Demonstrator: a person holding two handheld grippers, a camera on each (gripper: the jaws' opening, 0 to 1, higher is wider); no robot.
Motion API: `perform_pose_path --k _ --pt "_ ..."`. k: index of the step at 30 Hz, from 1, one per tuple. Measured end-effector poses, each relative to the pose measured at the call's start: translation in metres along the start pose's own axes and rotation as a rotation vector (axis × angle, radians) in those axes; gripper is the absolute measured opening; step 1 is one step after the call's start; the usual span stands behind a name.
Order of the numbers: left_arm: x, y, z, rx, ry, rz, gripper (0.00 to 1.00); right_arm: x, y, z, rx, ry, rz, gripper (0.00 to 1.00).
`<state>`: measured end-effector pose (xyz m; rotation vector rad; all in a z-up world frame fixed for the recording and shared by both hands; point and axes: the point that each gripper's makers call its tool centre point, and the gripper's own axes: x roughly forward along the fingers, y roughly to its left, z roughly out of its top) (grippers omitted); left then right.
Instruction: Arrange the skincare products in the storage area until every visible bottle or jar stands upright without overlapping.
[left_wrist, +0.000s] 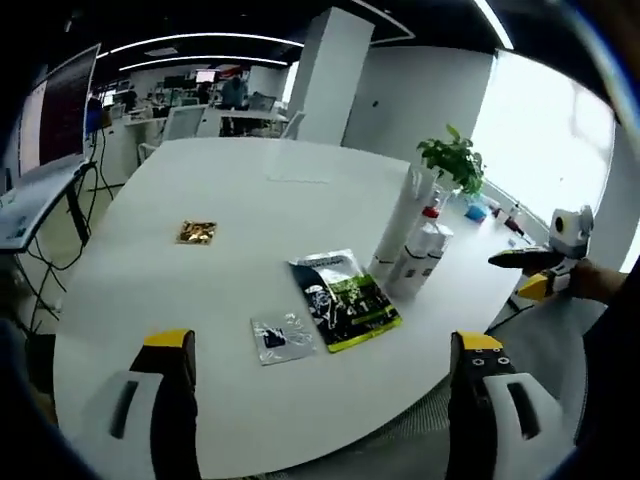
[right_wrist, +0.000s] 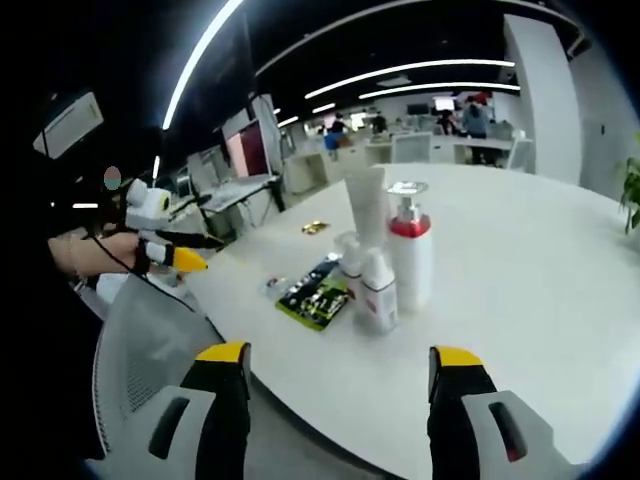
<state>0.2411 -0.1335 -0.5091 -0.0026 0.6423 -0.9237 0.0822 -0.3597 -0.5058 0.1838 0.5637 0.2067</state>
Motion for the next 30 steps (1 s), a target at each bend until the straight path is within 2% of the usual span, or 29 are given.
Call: perform_pose_path --k 1,6,16,25,29,30 --pt "-0.001 0.003 -0.003 -0.003 0.018 0.014 0.99 0.000 0.000 -0.001 -0.001 0.002 0.000 0.75" --pt "-0.001 0.001 -0.003 -0.009 0.017 0.000 0.99 0.000 0.001 -0.001 -0.006 0.006 -0.005 0.75" --pt "-0.001 -0.002 -0.007 -0.003 0.060 -0.004 0.98 -0.001 -0.002 0.000 -0.005 -0.005 -0.022 0.75" --pt "0.008 0.016 -0.017 -0.057 0.104 0.034 0.97 -0.002 -0.006 0.001 0.008 -0.014 -0.039 0.75" --pt "0.013 0.022 -0.017 -0.070 0.122 0.069 0.97 -0.002 -0.007 0.000 0.015 -0.011 -0.041 0.75" --pt "0.015 0.023 -0.019 -0.071 0.143 0.074 0.97 -0.002 -0.007 0.000 0.017 -0.010 -0.042 0.75"
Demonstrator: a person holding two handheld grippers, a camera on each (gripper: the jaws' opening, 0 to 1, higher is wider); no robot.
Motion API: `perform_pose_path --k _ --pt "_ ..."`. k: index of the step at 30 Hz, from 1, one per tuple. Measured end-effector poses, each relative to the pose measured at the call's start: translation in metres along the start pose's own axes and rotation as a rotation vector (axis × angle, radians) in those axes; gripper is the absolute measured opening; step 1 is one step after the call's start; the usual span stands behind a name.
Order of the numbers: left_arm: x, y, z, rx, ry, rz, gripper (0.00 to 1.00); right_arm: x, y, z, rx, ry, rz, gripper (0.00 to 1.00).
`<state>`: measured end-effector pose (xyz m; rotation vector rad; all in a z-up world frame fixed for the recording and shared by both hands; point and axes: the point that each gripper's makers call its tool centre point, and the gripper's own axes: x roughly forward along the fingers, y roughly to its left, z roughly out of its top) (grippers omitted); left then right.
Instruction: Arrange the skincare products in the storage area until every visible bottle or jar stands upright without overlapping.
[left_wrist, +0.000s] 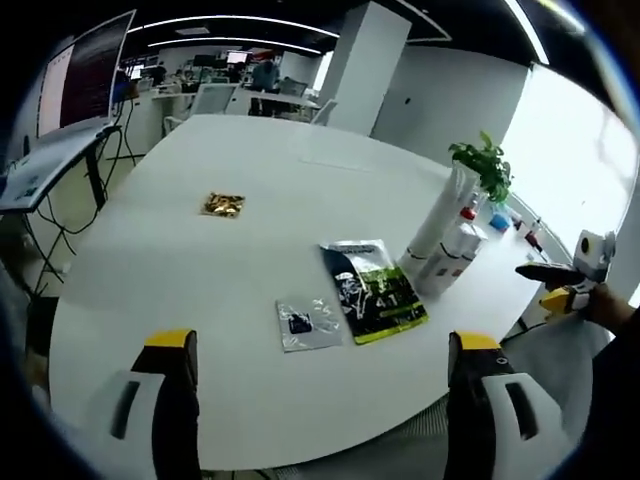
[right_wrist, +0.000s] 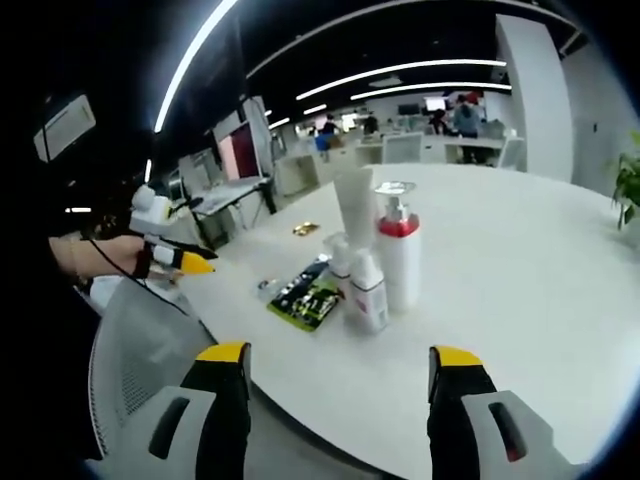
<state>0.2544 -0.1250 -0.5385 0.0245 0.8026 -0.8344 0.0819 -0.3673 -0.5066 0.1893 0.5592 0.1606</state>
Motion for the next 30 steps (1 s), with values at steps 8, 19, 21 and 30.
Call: perform_pose_path --k 8,19,21,30 --pt "0.024 0.020 0.008 0.023 0.090 0.028 0.96 0.001 -0.001 -0.001 0.008 0.014 0.000 0.75" --pt "0.066 0.042 0.031 0.062 0.153 0.052 0.94 0.002 -0.006 -0.004 0.043 0.032 -0.023 0.75" --pt "0.070 0.041 0.035 0.066 0.161 0.054 0.94 0.002 -0.007 -0.005 0.050 0.038 -0.027 0.75" --pt "0.100 0.058 0.052 0.019 0.206 0.078 0.95 0.003 -0.012 -0.010 0.070 0.065 -0.046 0.75"
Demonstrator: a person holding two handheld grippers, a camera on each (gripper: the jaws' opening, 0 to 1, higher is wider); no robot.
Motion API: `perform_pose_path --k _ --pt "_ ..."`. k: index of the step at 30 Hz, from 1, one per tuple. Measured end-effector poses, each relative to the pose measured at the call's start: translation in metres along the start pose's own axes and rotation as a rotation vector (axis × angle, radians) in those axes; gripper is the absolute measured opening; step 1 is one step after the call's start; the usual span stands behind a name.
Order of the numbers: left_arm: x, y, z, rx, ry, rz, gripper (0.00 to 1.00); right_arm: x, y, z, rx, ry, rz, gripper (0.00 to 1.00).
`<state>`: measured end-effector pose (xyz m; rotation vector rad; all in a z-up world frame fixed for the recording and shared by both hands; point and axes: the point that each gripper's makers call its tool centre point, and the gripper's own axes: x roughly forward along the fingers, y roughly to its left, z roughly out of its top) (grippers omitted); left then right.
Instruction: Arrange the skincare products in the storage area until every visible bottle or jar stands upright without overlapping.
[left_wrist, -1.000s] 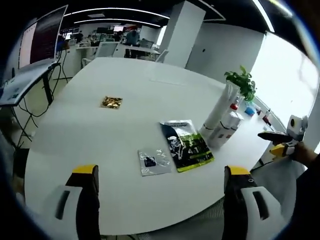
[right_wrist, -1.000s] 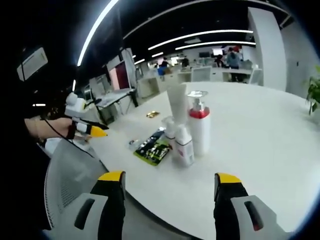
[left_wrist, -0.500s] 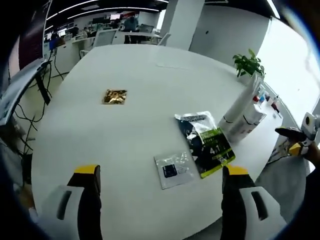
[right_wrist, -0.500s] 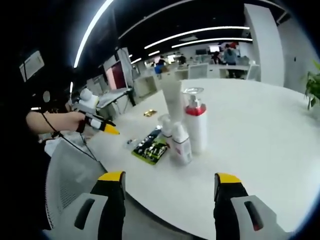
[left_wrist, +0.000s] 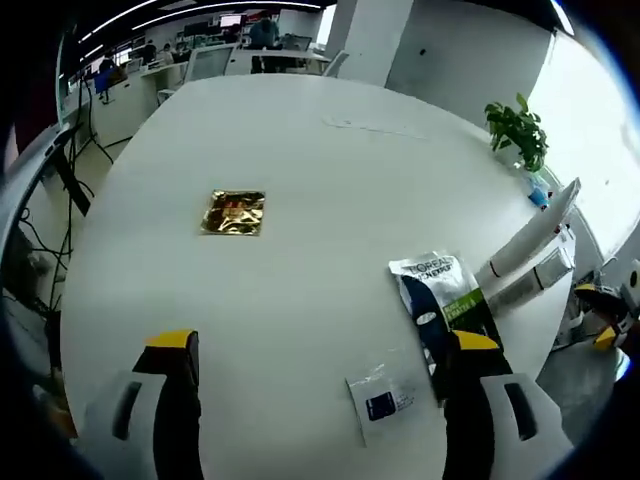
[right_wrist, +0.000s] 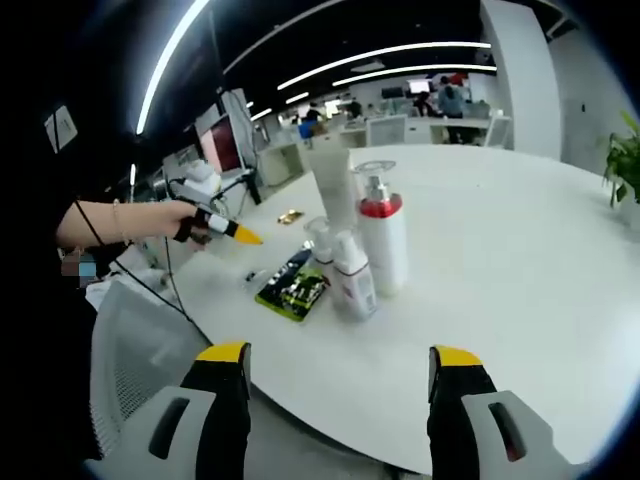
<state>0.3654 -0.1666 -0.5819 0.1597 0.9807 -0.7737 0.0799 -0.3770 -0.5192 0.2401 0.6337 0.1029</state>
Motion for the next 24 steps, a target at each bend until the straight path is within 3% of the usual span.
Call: perform_pose_path --k 8,13,18,24 --pt "0.029 0.037 0.024 -0.022 0.050 0.065 0.85 0.000 -0.002 -0.001 0.047 -0.001 0.002 0.75" --pt "0.038 0.041 0.031 -0.020 0.122 0.066 0.85 0.001 -0.002 -0.003 0.044 0.017 -0.002 0.75" --pt "0.052 0.054 0.050 0.001 0.157 0.086 0.84 0.001 -0.004 -0.005 0.045 0.021 -0.008 0.75" --pt "0.060 0.057 0.056 -0.008 0.210 0.083 0.83 0.000 -0.004 -0.004 0.050 0.020 -0.014 0.74"
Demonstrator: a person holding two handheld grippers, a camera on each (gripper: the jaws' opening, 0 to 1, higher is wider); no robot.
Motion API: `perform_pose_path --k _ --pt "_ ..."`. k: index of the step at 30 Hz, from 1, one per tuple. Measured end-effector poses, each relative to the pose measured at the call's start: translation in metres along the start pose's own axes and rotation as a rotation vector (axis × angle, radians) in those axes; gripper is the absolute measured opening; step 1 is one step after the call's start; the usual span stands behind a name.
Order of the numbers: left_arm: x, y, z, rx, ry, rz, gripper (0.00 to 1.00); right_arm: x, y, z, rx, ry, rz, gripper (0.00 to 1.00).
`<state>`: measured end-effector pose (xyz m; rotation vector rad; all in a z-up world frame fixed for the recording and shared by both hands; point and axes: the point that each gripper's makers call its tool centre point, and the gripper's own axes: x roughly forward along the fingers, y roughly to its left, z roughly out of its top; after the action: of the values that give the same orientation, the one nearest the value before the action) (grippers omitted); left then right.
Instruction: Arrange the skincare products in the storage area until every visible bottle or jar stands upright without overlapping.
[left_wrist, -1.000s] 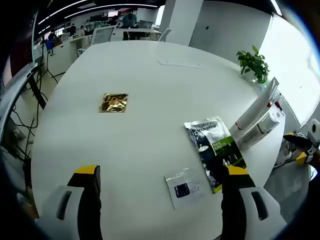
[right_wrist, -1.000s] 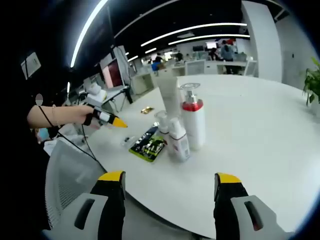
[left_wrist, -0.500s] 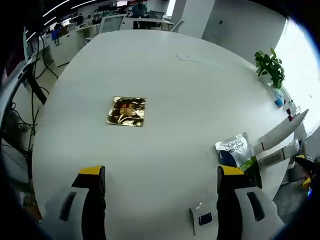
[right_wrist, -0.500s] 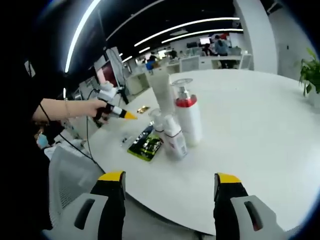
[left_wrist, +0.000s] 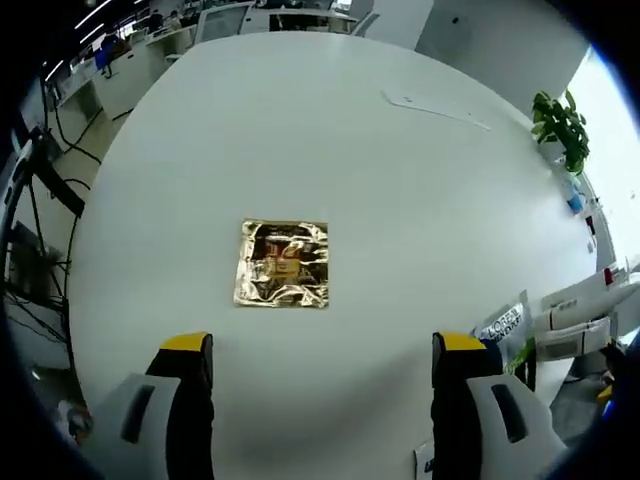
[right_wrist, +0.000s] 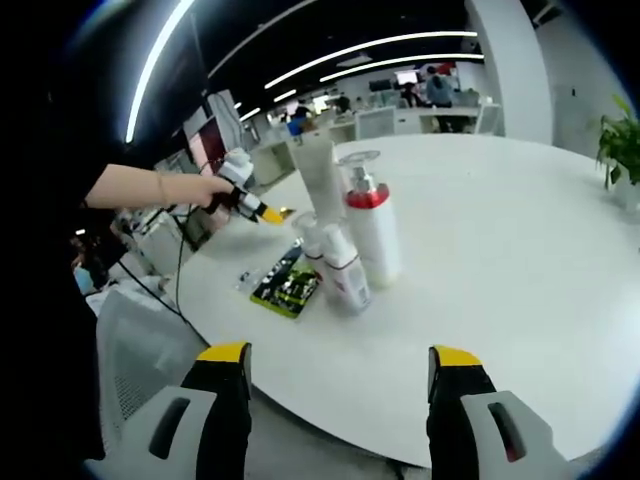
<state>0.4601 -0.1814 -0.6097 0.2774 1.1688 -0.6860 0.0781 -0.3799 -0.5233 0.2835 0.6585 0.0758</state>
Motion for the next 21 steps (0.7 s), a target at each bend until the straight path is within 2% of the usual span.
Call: perform_pose_path --k 2,4,12,16,18,21 --pt "0.004 0.011 0.007 0.016 0.022 0.016 0.82 0.000 0.000 0.000 0.003 0.001 -0.004 0.75" --pt "0.003 0.016 0.008 0.029 0.028 0.040 0.79 0.000 0.001 0.001 0.008 0.002 -0.005 0.75" --pt "0.011 0.013 0.026 0.025 0.038 0.042 0.74 -0.001 0.001 0.001 0.021 0.005 -0.017 0.74" --pt "0.005 0.004 0.023 0.019 0.036 0.054 0.66 -0.001 0.000 0.001 0.022 0.009 -0.021 0.74" --pt "0.009 0.011 0.030 0.023 0.042 0.062 0.65 -0.001 0.000 0.000 0.022 0.012 -0.023 0.74" --pt "0.010 0.014 0.032 0.037 0.053 0.069 0.62 -0.001 -0.001 0.000 0.025 0.014 -0.024 0.74"
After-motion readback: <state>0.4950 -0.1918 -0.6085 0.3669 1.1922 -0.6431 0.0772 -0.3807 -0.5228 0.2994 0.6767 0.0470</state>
